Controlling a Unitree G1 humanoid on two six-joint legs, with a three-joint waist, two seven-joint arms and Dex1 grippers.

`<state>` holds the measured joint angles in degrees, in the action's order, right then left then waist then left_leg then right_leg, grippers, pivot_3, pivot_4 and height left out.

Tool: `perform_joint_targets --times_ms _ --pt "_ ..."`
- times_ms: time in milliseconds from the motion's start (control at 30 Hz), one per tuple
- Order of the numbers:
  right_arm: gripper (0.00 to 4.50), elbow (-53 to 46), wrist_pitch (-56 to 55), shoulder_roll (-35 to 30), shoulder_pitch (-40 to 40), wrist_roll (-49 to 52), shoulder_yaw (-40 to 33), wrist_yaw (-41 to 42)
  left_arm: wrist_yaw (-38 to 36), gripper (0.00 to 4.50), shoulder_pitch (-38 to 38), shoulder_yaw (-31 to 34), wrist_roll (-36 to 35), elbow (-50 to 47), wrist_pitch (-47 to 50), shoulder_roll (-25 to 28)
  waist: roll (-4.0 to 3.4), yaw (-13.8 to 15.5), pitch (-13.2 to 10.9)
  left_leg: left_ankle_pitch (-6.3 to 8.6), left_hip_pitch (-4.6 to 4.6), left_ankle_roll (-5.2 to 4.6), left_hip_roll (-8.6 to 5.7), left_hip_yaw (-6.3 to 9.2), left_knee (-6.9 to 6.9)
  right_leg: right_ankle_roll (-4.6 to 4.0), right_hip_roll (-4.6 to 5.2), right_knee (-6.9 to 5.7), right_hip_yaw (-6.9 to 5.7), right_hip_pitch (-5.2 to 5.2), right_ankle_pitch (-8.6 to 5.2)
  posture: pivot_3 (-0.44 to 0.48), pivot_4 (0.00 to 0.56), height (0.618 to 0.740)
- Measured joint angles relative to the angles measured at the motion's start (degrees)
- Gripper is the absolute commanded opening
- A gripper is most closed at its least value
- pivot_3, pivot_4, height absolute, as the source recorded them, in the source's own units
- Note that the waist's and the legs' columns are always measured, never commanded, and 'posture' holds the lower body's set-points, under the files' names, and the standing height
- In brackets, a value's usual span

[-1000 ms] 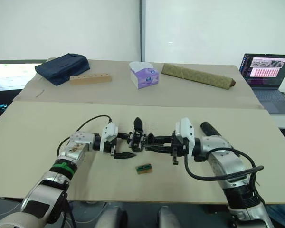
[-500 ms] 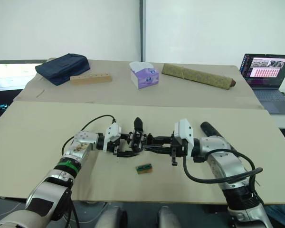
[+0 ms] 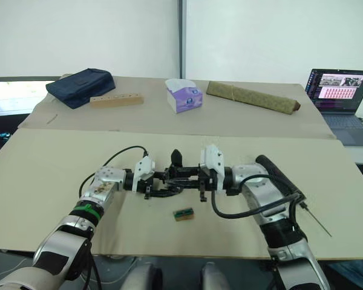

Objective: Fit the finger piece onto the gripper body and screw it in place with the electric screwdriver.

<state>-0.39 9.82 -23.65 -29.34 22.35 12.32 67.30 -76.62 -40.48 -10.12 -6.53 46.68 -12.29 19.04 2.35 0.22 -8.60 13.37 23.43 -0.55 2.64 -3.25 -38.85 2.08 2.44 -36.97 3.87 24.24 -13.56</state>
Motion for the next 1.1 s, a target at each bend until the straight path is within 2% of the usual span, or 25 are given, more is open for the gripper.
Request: perform_joint_targets --times_ms 400,1100 --pt "0.4 5.65 -0.86 2.07 -1.44 -4.02 0.67 -1.32 0.04 2.27 -0.02 -0.11 0.03 -0.08 0.28 0.18 0.0 -0.1 0.0 0.0 -0.01 0.0 0.0 0.0 0.0 0.0 0.0 -0.02 0.0 0.0 0.0 0.0 0.15 0.74" --pt "0.4 0.5 4.36 2.16 1.22 -5.04 1.0 -3.96 0.25 2.27 -0.01 -0.33 0.47 -0.37 0.29 0.22 -0.02 -0.08 0.04 0.0 -0.08 0.0 0.0 0.0 0.01 0.0 0.0 -0.02 0.0 -0.06 0.0 0.0 0.15 0.74"
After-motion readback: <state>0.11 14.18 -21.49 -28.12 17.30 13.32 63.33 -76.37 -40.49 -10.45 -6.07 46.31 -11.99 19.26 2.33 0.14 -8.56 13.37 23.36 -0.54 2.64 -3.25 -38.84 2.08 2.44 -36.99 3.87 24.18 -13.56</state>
